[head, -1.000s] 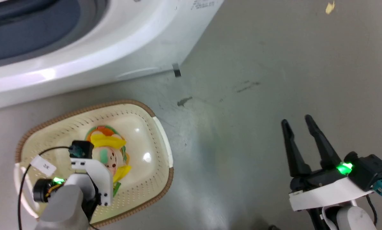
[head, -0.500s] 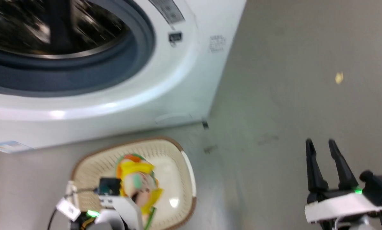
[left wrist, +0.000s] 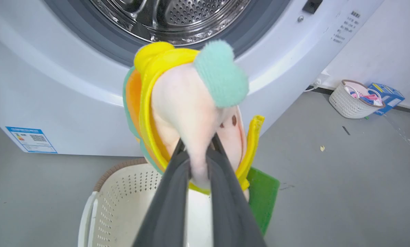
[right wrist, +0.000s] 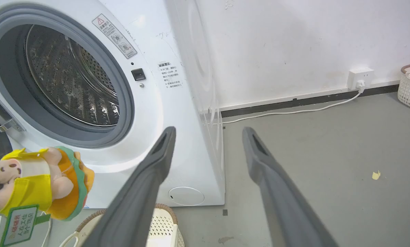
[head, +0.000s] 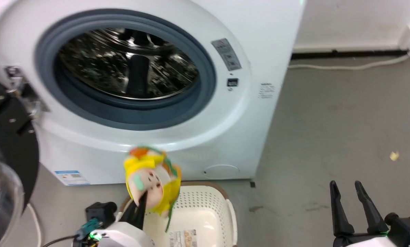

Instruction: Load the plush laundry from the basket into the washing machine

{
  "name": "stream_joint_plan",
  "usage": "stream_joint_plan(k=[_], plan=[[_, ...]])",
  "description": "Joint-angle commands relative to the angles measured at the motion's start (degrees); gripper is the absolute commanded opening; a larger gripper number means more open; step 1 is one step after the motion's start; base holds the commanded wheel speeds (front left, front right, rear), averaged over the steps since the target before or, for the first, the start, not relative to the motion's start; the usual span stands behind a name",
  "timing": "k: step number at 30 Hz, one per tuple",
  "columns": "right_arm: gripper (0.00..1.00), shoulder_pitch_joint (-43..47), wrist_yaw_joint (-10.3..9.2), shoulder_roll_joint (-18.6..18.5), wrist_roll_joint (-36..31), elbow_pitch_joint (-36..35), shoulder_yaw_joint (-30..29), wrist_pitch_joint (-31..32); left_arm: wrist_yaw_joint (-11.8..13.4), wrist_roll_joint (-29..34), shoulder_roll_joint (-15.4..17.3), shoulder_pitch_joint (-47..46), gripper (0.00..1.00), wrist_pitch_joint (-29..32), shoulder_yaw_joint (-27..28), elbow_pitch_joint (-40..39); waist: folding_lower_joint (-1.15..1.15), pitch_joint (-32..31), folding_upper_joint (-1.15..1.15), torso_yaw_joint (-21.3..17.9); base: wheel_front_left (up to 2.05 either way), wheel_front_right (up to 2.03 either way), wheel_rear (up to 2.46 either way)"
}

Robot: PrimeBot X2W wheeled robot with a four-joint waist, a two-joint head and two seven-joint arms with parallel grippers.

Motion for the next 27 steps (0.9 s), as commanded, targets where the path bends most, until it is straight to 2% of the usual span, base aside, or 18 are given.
stream_joint_plan(k=[1, 8, 11, 15, 20, 27], plan=[[1.0, 0.82, -0.04, 0.01, -0.51, -0.53, 0.07, -0.25, 0.58, 1.21, -0.48, 1.99, 0.0, -0.32, 1.78, -4.31, 0.01, -1.22, 0.0, 1.4, 0.0, 0.0, 0.0], [1.0, 0.53, -0.04, 0.01, -1.52, -1.62, 1.31, -0.25, 0.74, 7.37, -2.86, 5.28, 0.0, -0.33, 8.91, -22.76, 0.01, 1.33, 0.0, 1.29, 0.0, 0.0, 0.0], [1.0, -0.18, -0.04, 0.01, -2.34, -2.14, 1.86, -0.25, 0.43, 7.85, -3.71, 2.69, 0.0, -0.33, 11.41, -25.33, 0.01, 3.88, 0.0, 0.68, 0.0, 0.0, 0.0], [1.0, -2.13, -0.04, 0.01, -3.79, -3.12, 3.11, -0.25, 0.67, 7.55, -3.31, -3.48, 0.0, -0.33, 14.9, -24.48, 0.01, 8.57, 0.0, -1.69, 0.0, 0.0, 0.0], [1.0, -4.96, -0.04, 0.01, -3.34, -4.7, 2.95, -0.25, 0.58, 7.57, 0.03, -14.02, 0.0, 1.02, 16.94, -22.71, 0.01, 15.98, 0.0, -5.12, 0.0, 0.0, 0.0], [1.0, -7.8, -0.04, 0.01, -1.15, -6.21, 4.16, -0.25, 0.57, 7.01, 7.9, -31.75, 0.0, 10.82, 18.96, -17.12, 0.01, 26.08, 0.0, -9.28, 0.0, 0.0, 0.0]])
